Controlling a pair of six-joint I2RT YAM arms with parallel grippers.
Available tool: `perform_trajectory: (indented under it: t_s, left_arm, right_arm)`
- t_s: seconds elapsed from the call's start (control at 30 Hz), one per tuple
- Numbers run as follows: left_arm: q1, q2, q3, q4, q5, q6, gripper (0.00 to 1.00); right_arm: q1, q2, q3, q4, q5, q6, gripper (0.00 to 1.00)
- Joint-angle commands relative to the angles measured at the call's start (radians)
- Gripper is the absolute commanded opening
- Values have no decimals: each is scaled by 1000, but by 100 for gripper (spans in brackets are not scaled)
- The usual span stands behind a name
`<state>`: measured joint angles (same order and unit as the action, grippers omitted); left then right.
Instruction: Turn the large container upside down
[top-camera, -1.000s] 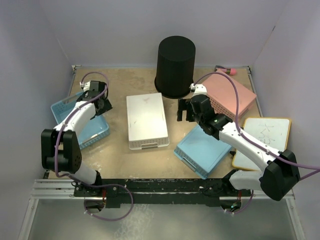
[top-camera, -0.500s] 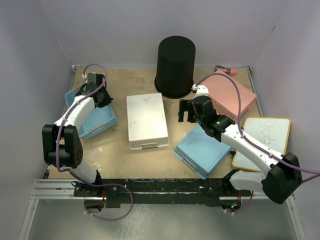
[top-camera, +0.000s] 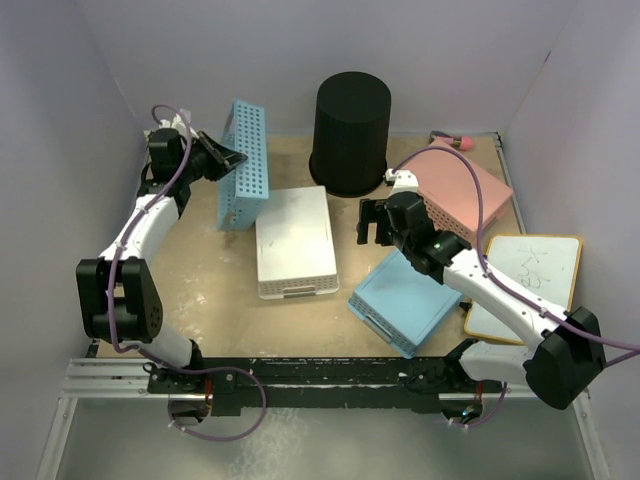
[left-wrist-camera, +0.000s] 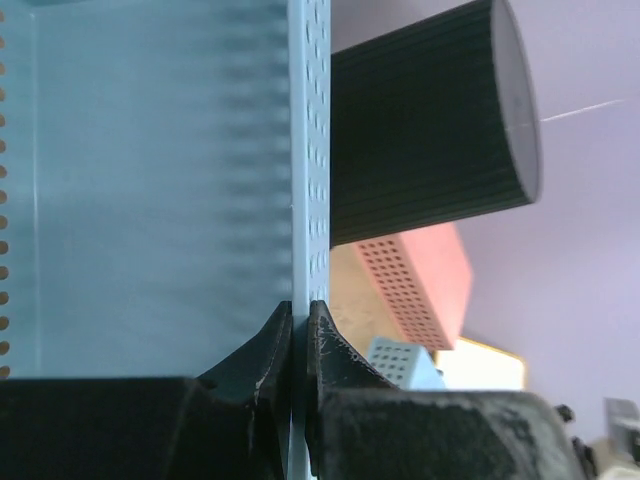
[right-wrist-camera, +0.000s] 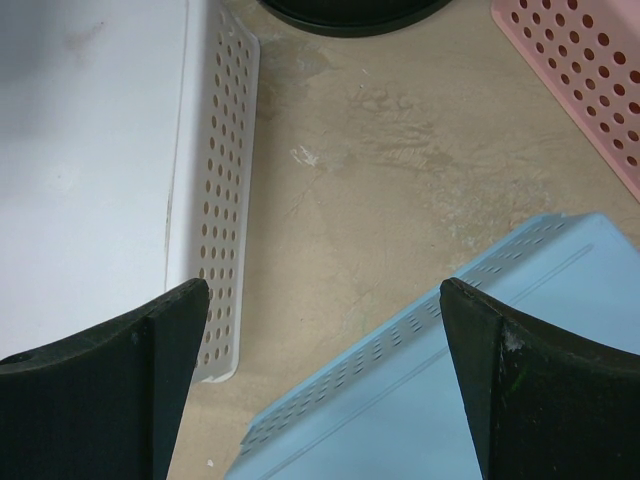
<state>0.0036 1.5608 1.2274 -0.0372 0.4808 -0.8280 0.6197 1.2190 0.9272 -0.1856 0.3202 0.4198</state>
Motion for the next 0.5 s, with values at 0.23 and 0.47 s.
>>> perform_trajectory:
  t_s: [0.23,0.47]
  left_arm:
    - [134,52,-242,702,269,-479,0]
    - [183,51,-276,531,243,-373,0]
  right_arm:
    - [-5,-26,-7,15,3,12,100]
    - [-5,-27,-8,13,5,10,100]
